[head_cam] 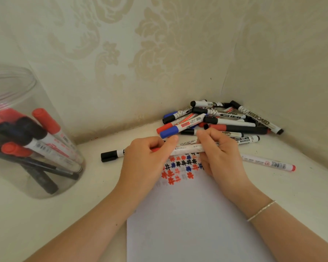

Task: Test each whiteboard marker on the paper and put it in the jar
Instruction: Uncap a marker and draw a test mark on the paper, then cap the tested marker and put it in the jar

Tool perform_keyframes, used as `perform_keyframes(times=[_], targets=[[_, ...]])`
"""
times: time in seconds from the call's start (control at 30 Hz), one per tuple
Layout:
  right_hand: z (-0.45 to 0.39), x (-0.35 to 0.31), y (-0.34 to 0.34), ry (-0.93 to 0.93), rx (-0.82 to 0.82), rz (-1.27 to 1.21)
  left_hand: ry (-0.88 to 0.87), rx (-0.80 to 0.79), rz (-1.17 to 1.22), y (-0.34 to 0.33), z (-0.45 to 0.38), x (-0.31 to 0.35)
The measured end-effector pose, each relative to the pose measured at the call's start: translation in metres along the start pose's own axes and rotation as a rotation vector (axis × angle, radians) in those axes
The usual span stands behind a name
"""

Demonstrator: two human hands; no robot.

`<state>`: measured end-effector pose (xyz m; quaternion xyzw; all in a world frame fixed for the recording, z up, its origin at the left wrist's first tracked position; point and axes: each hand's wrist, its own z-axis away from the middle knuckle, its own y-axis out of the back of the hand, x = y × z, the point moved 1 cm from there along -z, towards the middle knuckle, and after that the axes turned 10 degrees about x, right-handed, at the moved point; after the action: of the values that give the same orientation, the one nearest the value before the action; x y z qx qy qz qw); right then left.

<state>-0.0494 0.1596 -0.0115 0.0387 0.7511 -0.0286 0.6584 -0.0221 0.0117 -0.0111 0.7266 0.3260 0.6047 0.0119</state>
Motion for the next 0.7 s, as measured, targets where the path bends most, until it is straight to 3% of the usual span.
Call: perform_keyframes(times=[0.43, 0.57, 0.7], targets=[[0.006, -0.015, -0.004, 0.122, -0.021, 0.048, 0.076, 0.029, 0.039, 0.007, 0.005, 0.019], [-0.010, -0.065, -0.028, 0.117, 0.004, -0.035, -0.094, 0.217, 0.121, 0.044, -0.010, 0.049], [-0.024, -0.112, -0.073, -0.048, -0.131, -0.275, -0.178, 0.404, 0.233, 0.098, -0.023, 0.078]])
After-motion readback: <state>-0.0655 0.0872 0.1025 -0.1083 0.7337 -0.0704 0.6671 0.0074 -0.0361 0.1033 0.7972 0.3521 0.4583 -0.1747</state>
